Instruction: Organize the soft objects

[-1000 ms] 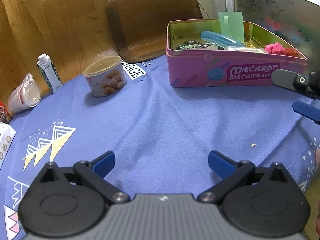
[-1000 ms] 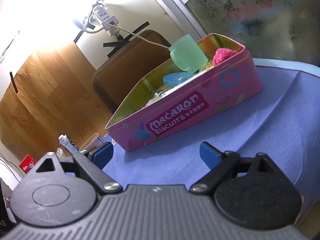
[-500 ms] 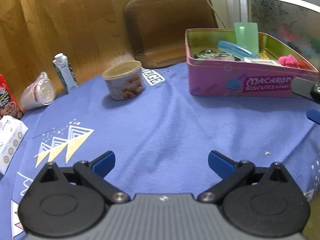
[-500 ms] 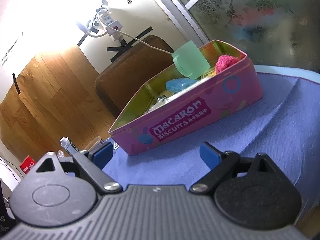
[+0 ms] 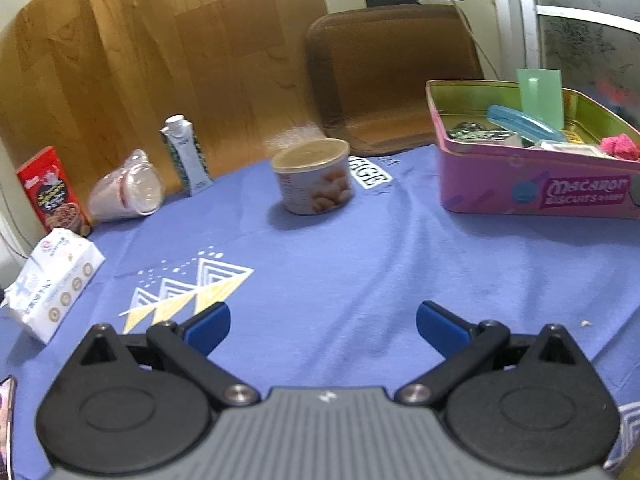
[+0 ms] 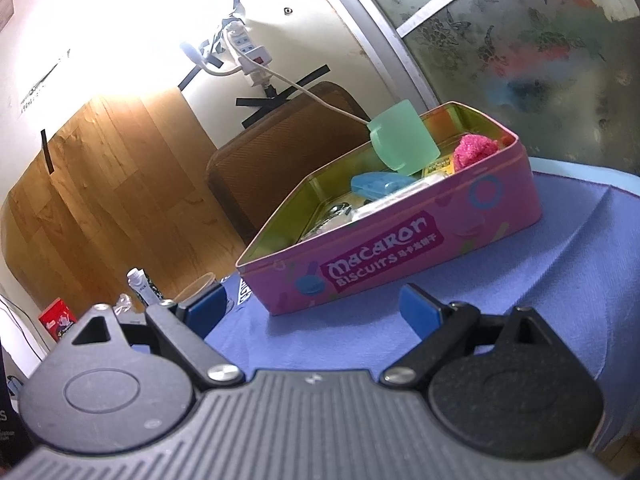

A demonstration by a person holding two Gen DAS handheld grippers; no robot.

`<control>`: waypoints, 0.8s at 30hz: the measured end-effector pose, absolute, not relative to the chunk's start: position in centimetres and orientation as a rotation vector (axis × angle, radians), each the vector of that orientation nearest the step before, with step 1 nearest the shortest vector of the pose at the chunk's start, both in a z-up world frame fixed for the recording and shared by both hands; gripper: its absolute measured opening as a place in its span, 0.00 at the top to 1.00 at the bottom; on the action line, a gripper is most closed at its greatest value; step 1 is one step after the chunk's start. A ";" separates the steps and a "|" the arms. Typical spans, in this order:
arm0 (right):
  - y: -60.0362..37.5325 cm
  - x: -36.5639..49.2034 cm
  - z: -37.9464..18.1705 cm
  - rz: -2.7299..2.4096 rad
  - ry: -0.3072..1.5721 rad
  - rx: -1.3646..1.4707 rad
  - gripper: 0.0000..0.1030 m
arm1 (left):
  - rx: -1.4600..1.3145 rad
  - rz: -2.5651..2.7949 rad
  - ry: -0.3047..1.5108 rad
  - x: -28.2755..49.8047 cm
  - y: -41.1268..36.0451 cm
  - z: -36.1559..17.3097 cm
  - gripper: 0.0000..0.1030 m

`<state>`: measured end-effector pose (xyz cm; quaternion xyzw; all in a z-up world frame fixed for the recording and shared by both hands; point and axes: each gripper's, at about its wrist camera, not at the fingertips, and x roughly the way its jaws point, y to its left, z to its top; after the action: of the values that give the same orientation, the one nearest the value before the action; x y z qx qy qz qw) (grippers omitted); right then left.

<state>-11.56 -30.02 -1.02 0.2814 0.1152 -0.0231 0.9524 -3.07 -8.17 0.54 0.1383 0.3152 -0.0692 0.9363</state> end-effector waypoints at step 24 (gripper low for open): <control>-21.2 -8.4 -0.3 0.200 0.351 0.400 0.08 | 0.210 -0.018 0.692 -3.1 -0.8 -0.3 0.00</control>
<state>-8.44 -21.20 -0.28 0.1975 0.1730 0.0987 0.9599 -3.13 -0.83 -0.26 0.1028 0.3386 -0.0087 0.9353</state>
